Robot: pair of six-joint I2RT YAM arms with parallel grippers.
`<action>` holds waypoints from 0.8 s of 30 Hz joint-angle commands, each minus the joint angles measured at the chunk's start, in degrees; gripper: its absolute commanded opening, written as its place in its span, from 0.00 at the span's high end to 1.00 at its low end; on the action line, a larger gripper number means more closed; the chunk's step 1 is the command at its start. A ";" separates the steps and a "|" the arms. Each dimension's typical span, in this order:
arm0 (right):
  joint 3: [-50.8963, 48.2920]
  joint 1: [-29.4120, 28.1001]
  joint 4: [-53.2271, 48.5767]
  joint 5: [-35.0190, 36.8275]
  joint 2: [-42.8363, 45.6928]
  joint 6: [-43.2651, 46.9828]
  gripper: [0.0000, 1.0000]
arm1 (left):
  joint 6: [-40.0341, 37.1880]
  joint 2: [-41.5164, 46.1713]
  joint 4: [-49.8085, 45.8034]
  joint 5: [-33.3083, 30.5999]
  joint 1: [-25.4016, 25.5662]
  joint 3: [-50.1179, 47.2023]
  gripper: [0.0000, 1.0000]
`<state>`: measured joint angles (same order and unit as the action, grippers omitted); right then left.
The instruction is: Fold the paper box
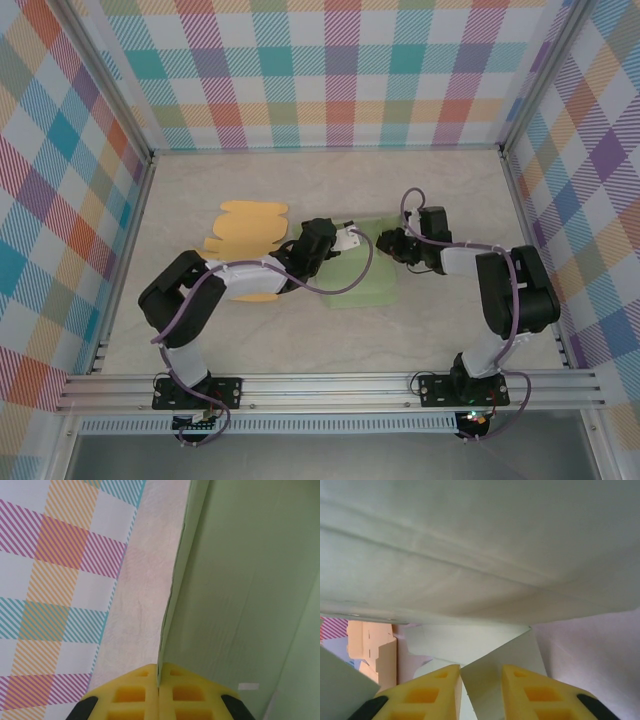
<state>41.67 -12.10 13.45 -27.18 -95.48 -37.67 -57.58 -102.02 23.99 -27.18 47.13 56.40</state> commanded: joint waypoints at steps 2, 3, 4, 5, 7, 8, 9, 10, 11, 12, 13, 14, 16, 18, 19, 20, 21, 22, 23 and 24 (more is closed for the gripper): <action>-0.82 -0.03 -8.07 4.60 7.14 2.85 0.67 | -2.94 -1.14 4.41 -2.47 0.75 -1.50 1.00; -0.86 -0.01 -9.92 5.60 8.54 3.60 0.65 | -3.44 -1.14 5.00 -2.69 0.70 -1.64 1.00; -0.88 -0.04 -12.17 6.81 10.33 4.48 0.63 | -3.96 -1.23 5.35 -2.83 0.69 -1.93 1.00; -0.84 0.05 -14.33 8.01 11.89 5.23 0.61 | -4.47 -1.21 5.83 -2.90 0.75 -2.17 1.00; -0.88 0.27 -17.71 9.97 14.83 6.47 0.60 | -5.37 -1.25 7.41 -3.13 0.76 -2.89 1.00; -0.83 0.53 -19.34 11.02 16.29 7.05 0.59 | -5.89 -1.17 8.35 -3.23 0.77 -3.30 1.00; -0.69 0.71 -20.65 12.14 17.50 7.40 0.58 | -6.23 -1.08 8.98 -3.25 0.75 -3.74 1.00; -0.36 0.97 -22.60 13.64 18.90 7.81 0.58 | -6.68 -1.01 9.47 -3.14 0.85 -4.11 1.00; 0.10 1.31 -24.42 15.05 20.12 8.17 0.57 | -7.07 -0.91 9.58 -3.06 0.88 -4.28 1.00; 0.73 1.61 -25.75 16.18 21.07 8.47 0.56 | -7.45 -0.95 9.54 -2.97 0.93 -4.44 1.00; 1.59 1.97 -27.19 17.32 21.98 8.88 0.55 | -7.92 -1.08 9.56 -2.91 1.01 -4.46 1.00; 2.70 2.37 -28.45 17.89 22.46 9.48 0.54 | -8.45 -1.16 9.65 -2.94 1.02 -4.60 1.00; 5.79 2.86 -30.87 18.70 22.31 10.76 0.54 | -9.40 -1.46 9.89 -3.05 1.28 -4.84 1.00; 9.71 3.18 -33.27 19.37 21.06 12.13 0.54 | -10.64 -1.82 10.49 -3.22 1.66 -5.13 1.00; 11.84 3.30 -34.51 19.80 19.93 12.91 0.54 | -11.51 -2.06 11.03 -3.51 1.92 -5.25 1.00; 14.18 3.56 -35.80 20.37 18.71 13.63 0.54 | -12.50 -2.34 11.82 -3.89 2.23 -5.38 1.00; 16.07 3.75 -36.83 21.02 17.44 14.18 0.54 | -13.51 -2.71 12.62 -4.30 2.31 -5.57 1.00; 18.11 4.23 -37.86 21.57 15.95 14.76 0.54 | -14.79 -3.19 13.70 -4.79 2.56 -5.82 1.00; 20.12 4.84 -38.81 21.56 14.46 15.35 0.54 | -15.99 -3.62 14.96 -5.25 2.85 -6.12 1.00; 21.71 5.48 -39.42 21.28 13.02 15.81 0.54 | -16.75 -3.94 15.84 -5.52 2.94 -6.37 1.00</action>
<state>59.77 -7.86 -20.73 -7.68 -79.33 -25.19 -70.54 -104.68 35.35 -31.05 48.88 51.37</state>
